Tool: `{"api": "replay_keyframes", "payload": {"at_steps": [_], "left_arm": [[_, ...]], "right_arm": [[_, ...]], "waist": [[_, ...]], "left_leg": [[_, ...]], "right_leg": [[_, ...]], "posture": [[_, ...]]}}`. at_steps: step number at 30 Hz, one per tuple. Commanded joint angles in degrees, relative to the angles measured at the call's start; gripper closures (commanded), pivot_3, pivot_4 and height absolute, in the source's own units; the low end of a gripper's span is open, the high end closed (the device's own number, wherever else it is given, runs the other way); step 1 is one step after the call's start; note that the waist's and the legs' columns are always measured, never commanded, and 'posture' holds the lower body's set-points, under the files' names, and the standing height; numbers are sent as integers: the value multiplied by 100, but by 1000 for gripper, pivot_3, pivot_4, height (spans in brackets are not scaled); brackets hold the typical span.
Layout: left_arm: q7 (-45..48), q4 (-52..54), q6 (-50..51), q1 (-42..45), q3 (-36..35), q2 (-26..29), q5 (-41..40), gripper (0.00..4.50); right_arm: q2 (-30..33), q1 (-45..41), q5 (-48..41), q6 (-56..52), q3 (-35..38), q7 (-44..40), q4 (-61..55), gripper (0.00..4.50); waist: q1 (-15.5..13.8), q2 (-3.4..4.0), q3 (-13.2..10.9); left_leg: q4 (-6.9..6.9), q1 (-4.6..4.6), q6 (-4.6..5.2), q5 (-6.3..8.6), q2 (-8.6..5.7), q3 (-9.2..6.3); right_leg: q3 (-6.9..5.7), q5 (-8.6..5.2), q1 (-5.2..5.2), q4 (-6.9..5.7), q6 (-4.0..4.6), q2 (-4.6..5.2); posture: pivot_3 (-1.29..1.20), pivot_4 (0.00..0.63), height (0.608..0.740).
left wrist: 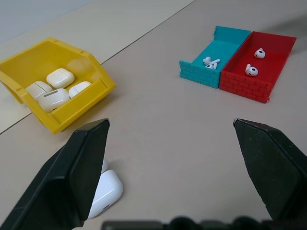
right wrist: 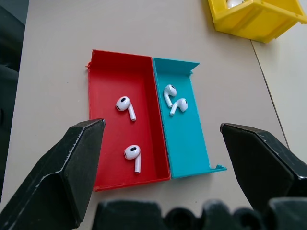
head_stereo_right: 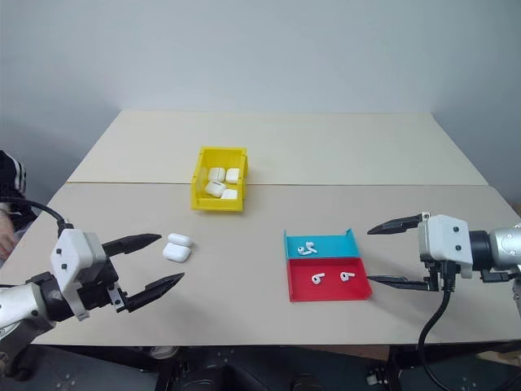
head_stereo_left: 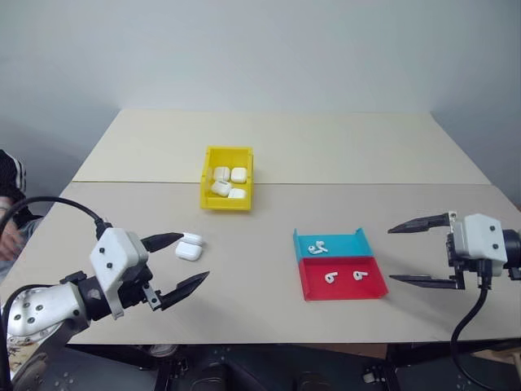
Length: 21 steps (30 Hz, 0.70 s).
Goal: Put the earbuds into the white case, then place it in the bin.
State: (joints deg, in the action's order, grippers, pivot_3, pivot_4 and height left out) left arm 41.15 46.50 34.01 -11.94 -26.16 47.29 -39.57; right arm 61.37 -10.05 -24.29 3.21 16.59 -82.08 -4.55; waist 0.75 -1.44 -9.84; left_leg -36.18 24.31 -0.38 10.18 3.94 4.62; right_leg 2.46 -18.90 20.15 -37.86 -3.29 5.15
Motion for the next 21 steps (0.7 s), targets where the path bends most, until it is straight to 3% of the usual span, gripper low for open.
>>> {"api": "replay_keyframes", "payload": {"at_steps": [1, 17, 21], "left_arm": [[-45, 154, 93, 27, -164, 150, -56, 0], [-866, 614, 461, -103, -165, 44, -107, 0], [-1487, 810, 995, 7, -57, 133, 44, 0]], "right_arm": [[57, -19, -42, -19, 175, 151, -209, 15], [82, -236, 61, -74, -97, 228, -96, 15], [82, -382, 79, -110, -215, 265, -58, 15]], "waist": [[1, 0, 0], [6, 0, 0], [7, 0, 0]], "left_leg": [[0, 0, 0, 0, 0, 0], [0, 0, 0, 0, 0, 1], [1, 0, 0, 0, 0, 0]], "right_leg": [[0, 0, 0, 0, 0, 0], [2, 0, 0, 1, 0, 1], [3, 0, 2, 0, 0, 0]], "posture": [[0, 150, 740], [0, 150, 740], [0, 150, 740]]}}
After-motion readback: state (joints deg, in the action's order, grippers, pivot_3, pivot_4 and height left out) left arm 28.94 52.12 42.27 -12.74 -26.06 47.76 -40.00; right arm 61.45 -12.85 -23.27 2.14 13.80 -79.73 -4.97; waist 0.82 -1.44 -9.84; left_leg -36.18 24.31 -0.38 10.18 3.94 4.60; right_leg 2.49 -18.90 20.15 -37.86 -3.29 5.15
